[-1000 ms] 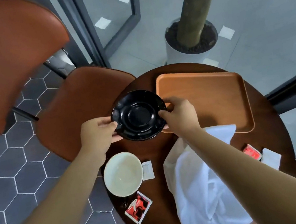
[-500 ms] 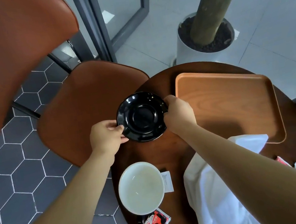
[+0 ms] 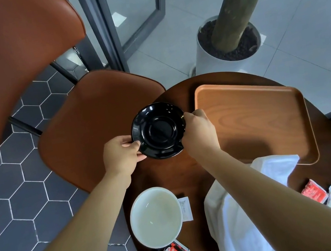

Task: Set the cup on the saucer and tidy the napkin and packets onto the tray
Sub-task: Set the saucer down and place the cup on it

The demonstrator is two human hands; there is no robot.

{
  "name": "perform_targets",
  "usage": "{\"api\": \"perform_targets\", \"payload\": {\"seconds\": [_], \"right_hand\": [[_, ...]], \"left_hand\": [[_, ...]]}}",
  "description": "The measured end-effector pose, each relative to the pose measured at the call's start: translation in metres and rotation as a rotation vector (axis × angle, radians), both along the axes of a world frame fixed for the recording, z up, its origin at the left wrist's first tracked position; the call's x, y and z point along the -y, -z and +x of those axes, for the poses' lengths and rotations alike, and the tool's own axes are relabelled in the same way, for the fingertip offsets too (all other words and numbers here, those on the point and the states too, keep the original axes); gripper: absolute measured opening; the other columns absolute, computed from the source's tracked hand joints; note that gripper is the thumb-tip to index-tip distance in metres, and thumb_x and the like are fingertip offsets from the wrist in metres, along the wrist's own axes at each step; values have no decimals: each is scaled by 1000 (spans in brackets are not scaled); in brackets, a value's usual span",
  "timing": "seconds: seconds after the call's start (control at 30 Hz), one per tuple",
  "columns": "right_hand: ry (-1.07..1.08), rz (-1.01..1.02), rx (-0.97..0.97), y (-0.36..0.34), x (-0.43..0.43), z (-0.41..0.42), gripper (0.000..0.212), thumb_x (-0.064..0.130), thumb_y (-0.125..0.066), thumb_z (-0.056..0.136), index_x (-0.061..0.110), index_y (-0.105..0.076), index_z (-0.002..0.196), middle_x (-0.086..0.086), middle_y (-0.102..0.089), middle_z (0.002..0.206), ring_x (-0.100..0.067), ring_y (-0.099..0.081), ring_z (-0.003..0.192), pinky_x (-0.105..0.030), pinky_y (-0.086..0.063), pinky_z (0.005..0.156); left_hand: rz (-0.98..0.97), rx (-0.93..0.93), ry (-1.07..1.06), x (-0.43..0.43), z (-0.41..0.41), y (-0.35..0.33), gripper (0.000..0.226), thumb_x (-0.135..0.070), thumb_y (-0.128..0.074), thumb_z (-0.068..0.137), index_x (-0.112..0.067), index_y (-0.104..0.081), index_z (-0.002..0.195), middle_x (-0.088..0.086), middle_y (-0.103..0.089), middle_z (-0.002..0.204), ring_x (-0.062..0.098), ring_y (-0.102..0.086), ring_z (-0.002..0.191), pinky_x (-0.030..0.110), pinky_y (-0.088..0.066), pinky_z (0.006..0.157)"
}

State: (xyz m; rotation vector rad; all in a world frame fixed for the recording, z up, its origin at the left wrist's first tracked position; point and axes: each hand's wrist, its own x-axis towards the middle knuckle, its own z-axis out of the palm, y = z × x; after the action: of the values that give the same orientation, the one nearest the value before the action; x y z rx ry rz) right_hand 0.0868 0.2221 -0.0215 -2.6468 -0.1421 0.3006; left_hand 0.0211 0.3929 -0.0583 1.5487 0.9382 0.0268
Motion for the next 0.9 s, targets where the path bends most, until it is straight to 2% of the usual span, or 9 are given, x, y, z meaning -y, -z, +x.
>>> {"api": "perform_targets", "payload": {"seconds": [0.13, 0.27, 0.4, 0.53, 0.63, 0.7, 0.77, 0.83, 0.9], "right_hand": [[0, -26, 18, 2, 2, -4, 34, -10, -58, 78, 10, -64, 105, -9, -58, 115, -29, -48, 105, -34, -47, 82], [9, 20, 50, 4, 5, -7, 39, -11, -59, 77, 11, -67, 108, -10, -58, 116, -30, -50, 105, -34, -47, 82], [5, 61, 68, 4, 8, -9, 40, -10, -57, 77, 11, -69, 109, -11, -58, 114, -31, -51, 104, -37, -50, 82], [7, 73, 63, 6, 10, -9, 41, -9, -56, 79, 13, -68, 112, -9, -57, 115, -30, -52, 104, -37, -51, 83], [4, 75, 65, 7, 10, -10, 44, -7, -57, 82, 14, -67, 120, -9, -57, 119, -30, -52, 107, -36, -51, 86], [7, 94, 60, 5, 12, -11, 46, -4, -57, 85, 15, -64, 126, -9, -57, 124, -30, -51, 112, -35, -49, 90], [4, 127, 64, 2, 14, -13, 44, 2, -59, 86, 14, -63, 128, -8, -57, 126, -29, -52, 115, -34, -47, 92], [0, 184, 68, -3, 18, -18, 40, 7, -62, 87, 14, -64, 127, -7, -59, 124, -26, -56, 111, -30, -49, 90], [-15, 241, 62, -9, 21, -28, 35, 10, -65, 87, 15, -67, 122, -4, -63, 116, -16, -58, 98, -14, -44, 79]], "left_hand": [[-20, 8, -18, 2, 1, 0, 22, 0, -67, 90, -21, -66, 85, 8, -73, 86, 15, -75, 70, 28, -60, 59], [-22, 23, -32, 4, -1, 0, 18, 0, -67, 90, -17, -67, 95, 8, -73, 89, 17, -75, 72, 27, -60, 58], [-3, 23, -38, 3, 2, 2, 23, 0, -66, 90, -17, -66, 105, 10, -72, 93, 20, -74, 79, 27, -60, 58], [-11, 31, -14, 2, 2, 2, 26, -1, -66, 91, -11, -66, 115, 8, -72, 91, 14, -74, 71, 24, -58, 56], [33, 30, 26, 0, -1, 1, 30, -8, -65, 93, -9, -63, 123, 6, -71, 95, 18, -74, 75, 28, -60, 61], [190, 27, 86, -3, -7, 0, 32, -13, -64, 94, -11, -63, 126, 5, -70, 101, 20, -72, 78, 35, -61, 72], [508, 49, 212, -7, -19, -2, 31, -14, -64, 93, -15, -64, 124, 5, -65, 108, 19, -68, 85, 36, -56, 82], [773, 120, 362, -9, -35, -3, 34, -11, -65, 90, -13, -64, 124, 6, -60, 112, 20, -63, 93, 35, -54, 82], [947, 156, 519, -12, -51, 2, 37, -9, -68, 87, -9, -63, 124, 11, -57, 117, 27, -60, 102, 38, -55, 78]]}}
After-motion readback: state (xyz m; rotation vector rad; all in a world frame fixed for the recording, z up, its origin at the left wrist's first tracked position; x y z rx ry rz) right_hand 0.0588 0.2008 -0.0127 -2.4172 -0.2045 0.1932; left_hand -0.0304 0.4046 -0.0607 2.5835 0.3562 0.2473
